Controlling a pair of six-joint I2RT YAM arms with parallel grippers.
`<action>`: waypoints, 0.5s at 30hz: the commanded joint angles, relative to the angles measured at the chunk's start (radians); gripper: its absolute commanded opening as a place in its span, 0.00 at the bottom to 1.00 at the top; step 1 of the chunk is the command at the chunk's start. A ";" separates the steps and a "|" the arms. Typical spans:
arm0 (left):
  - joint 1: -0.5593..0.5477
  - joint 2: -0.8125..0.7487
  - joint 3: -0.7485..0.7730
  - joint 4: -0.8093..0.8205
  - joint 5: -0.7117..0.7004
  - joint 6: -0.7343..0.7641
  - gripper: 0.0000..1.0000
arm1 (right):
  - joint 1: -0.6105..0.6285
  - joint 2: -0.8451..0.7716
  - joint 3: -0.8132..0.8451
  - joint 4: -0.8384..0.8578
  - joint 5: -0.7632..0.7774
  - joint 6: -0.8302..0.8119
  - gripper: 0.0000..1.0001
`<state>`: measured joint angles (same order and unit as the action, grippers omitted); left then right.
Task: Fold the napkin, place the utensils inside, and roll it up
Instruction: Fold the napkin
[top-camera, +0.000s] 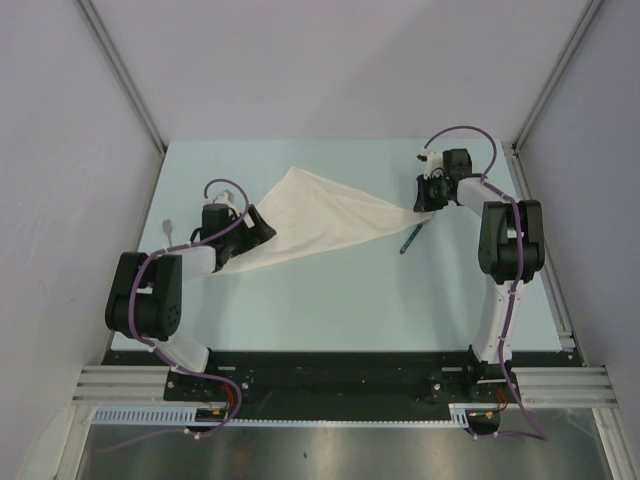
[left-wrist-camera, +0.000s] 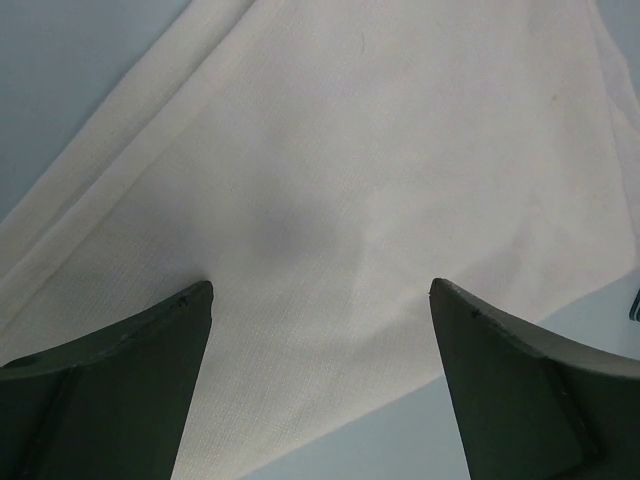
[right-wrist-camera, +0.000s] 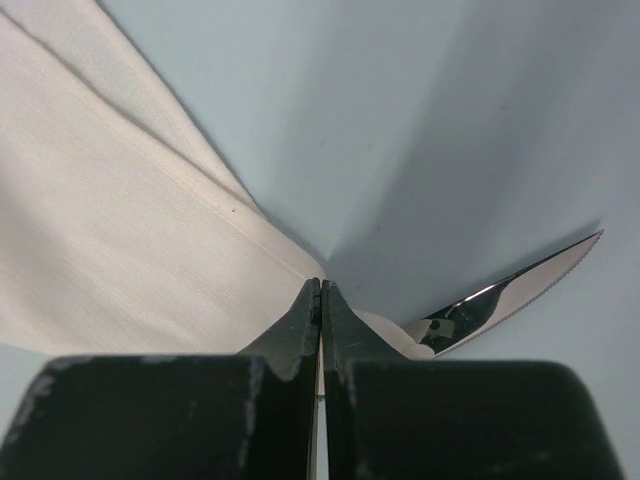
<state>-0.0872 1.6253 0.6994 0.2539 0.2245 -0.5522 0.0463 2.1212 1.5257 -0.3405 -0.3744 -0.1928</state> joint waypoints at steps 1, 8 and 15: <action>0.018 0.018 -0.023 -0.022 -0.013 -0.014 0.95 | -0.005 -0.086 -0.015 0.015 0.017 0.024 0.00; 0.020 0.007 -0.034 -0.021 -0.013 -0.020 0.96 | -0.003 -0.133 -0.053 0.031 0.109 0.073 0.00; 0.020 0.004 -0.041 -0.018 -0.011 -0.031 0.96 | -0.005 -0.161 -0.088 0.035 0.193 0.101 0.00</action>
<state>-0.0792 1.6253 0.6861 0.2779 0.2321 -0.5762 0.0463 2.0174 1.4506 -0.3244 -0.2581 -0.1196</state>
